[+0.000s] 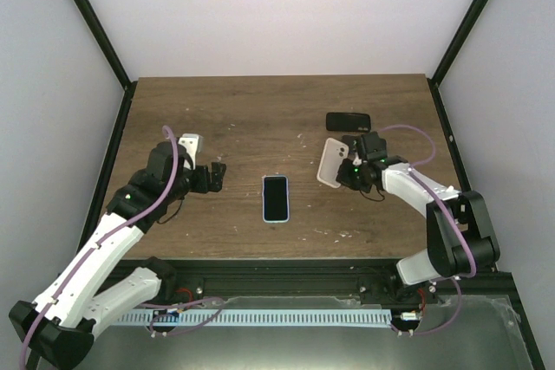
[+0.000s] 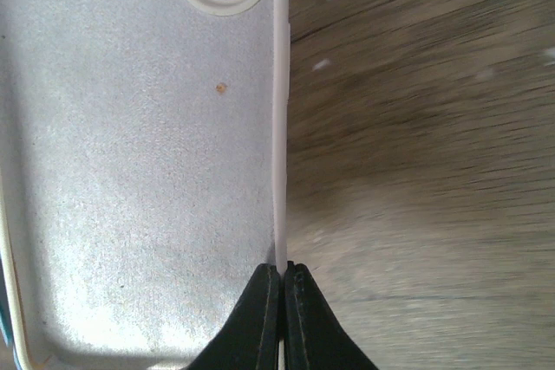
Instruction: Put the phone into the phone case
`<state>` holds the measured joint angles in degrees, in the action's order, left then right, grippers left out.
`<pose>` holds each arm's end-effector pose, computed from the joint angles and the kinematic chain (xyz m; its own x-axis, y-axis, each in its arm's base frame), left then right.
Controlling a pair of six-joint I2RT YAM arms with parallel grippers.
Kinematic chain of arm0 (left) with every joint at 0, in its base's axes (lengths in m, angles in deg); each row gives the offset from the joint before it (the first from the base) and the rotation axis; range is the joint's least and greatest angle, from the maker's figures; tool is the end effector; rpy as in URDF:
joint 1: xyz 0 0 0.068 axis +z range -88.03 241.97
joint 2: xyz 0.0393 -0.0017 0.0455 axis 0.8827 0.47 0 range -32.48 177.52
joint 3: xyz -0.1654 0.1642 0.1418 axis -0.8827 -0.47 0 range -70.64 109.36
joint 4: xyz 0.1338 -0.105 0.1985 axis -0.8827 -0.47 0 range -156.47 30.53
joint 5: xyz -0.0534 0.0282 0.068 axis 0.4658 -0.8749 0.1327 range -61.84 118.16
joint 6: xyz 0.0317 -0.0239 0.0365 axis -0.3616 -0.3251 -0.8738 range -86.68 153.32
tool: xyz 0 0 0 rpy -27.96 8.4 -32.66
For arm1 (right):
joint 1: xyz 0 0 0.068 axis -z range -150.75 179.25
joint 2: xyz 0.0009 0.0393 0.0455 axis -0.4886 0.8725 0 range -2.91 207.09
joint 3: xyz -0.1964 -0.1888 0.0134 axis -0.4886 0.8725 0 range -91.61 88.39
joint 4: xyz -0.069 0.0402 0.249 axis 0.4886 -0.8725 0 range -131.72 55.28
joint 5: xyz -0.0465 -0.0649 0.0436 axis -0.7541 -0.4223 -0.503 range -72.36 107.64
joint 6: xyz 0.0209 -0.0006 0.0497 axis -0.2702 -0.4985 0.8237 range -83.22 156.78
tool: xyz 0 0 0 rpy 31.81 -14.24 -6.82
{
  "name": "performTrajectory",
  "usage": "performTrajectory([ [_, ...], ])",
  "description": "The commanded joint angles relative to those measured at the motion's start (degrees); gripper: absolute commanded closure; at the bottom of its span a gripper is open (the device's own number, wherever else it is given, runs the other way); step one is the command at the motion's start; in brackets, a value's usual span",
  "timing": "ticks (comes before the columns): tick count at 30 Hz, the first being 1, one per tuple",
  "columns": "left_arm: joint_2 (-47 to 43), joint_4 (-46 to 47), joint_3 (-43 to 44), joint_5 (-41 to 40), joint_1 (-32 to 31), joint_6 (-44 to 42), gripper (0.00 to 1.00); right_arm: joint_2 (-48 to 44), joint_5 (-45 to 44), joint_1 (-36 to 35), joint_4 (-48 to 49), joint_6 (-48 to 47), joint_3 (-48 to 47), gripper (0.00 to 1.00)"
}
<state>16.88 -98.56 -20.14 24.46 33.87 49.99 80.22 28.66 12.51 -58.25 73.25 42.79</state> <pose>0.1582 -0.0820 0.3113 -0.6417 0.0180 -0.7667 0.2515 0.9494 -0.1882 0.2586 0.0849 0.1786 -0.8947 0.3401 -0.2896 0.1995 0.8843 0.4221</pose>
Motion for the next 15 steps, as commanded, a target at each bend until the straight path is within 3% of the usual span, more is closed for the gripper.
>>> performTrajectory([
  [1, -0.1, 0.7, -0.3, -0.4, 0.4, -0.4, 0.00, 3.0, 1.9, -5.3, -0.5, -5.9, -0.3, 0.99],
  [15, 0.5, 0.8, -0.1, -0.2, 0.4, -0.5, 0.00, 5.8, -7.0, -13.4, -7.9, -4.3, -0.5, 0.99],
])
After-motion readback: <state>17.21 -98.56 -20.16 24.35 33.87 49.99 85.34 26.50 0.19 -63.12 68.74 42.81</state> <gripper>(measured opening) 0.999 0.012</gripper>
